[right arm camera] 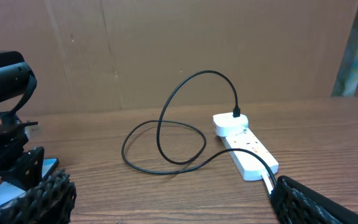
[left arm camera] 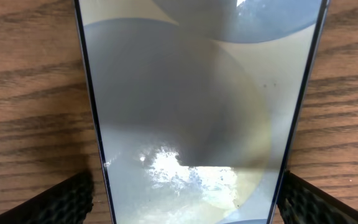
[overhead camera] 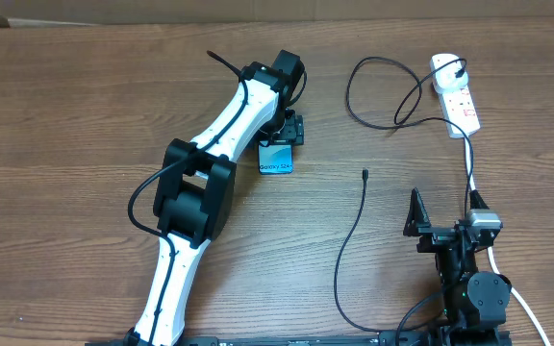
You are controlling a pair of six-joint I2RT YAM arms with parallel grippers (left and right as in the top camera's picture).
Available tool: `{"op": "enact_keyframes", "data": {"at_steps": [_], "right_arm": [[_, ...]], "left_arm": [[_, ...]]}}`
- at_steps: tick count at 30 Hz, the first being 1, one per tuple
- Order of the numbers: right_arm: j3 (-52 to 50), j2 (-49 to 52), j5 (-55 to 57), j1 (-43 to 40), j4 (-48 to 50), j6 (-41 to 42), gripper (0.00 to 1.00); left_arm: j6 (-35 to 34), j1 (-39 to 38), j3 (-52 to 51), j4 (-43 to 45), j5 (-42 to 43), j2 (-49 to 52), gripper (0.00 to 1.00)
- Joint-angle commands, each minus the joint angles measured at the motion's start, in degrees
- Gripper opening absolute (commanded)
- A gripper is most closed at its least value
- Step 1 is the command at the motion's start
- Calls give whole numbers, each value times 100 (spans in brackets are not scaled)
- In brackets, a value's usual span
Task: Plug charger to phone and switch on socket
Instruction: 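Close the left gripper on the phone's long edges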
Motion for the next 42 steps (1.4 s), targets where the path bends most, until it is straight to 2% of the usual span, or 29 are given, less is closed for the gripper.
{"op": "enact_keyframes", "data": {"at_steps": [1, 3, 14, 17, 29, 42], "right_arm": [[-61, -46, -7, -4, 28, -26, 100], [-61, -46, -7, -2, 28, -26, 100], [-61, -46, -7, -2, 28, -26, 100], [-61, -46, -7, -2, 28, -26, 100], [-61, -46, -7, -2, 28, -26, 100], [-61, -46, -7, -2, 28, -26, 100]], "left_arm": [[-35, -24, -212, 111, 245, 186, 88], [-35, -24, -212, 111, 247, 186, 82], [-35, -24, -212, 131, 247, 186, 83], [-35, -24, -212, 133, 245, 186, 75], [-37, -24, -210, 195, 249, 184, 75], [-37, -2, -188, 157, 485, 168, 68]]}}
